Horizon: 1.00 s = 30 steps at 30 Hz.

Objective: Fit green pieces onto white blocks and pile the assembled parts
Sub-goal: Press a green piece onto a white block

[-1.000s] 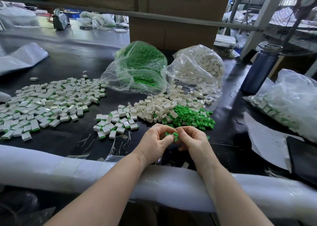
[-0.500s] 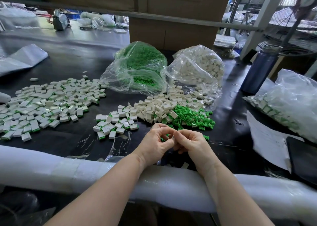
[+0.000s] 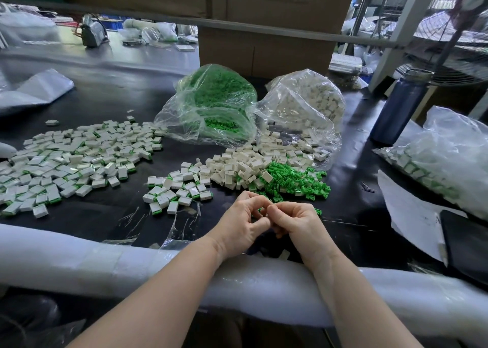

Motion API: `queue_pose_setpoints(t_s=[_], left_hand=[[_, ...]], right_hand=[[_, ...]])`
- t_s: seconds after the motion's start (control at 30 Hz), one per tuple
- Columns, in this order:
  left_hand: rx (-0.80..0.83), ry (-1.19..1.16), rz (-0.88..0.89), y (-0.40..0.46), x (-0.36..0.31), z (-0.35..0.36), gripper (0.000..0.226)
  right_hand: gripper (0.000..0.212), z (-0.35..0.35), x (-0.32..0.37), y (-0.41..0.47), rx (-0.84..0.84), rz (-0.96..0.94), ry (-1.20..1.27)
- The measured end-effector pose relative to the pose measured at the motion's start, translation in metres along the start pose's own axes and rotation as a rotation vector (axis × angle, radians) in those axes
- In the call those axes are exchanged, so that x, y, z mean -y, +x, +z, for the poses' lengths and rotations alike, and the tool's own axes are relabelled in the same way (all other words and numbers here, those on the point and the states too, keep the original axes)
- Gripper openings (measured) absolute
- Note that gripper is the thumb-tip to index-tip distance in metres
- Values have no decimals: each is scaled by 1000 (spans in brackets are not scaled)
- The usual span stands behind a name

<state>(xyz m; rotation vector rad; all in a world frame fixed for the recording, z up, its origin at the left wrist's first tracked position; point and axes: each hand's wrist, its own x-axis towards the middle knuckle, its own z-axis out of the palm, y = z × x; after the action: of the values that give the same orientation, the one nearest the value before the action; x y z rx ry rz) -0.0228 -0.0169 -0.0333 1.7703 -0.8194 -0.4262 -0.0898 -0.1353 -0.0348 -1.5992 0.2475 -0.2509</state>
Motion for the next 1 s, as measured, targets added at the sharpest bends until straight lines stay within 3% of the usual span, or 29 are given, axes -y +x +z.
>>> queue_pose_setpoints(t_s=[1.0], left_hand=[[2, 34, 18, 0, 1, 0, 18]], right_hand=[[22, 0, -3, 2, 13, -35, 25]])
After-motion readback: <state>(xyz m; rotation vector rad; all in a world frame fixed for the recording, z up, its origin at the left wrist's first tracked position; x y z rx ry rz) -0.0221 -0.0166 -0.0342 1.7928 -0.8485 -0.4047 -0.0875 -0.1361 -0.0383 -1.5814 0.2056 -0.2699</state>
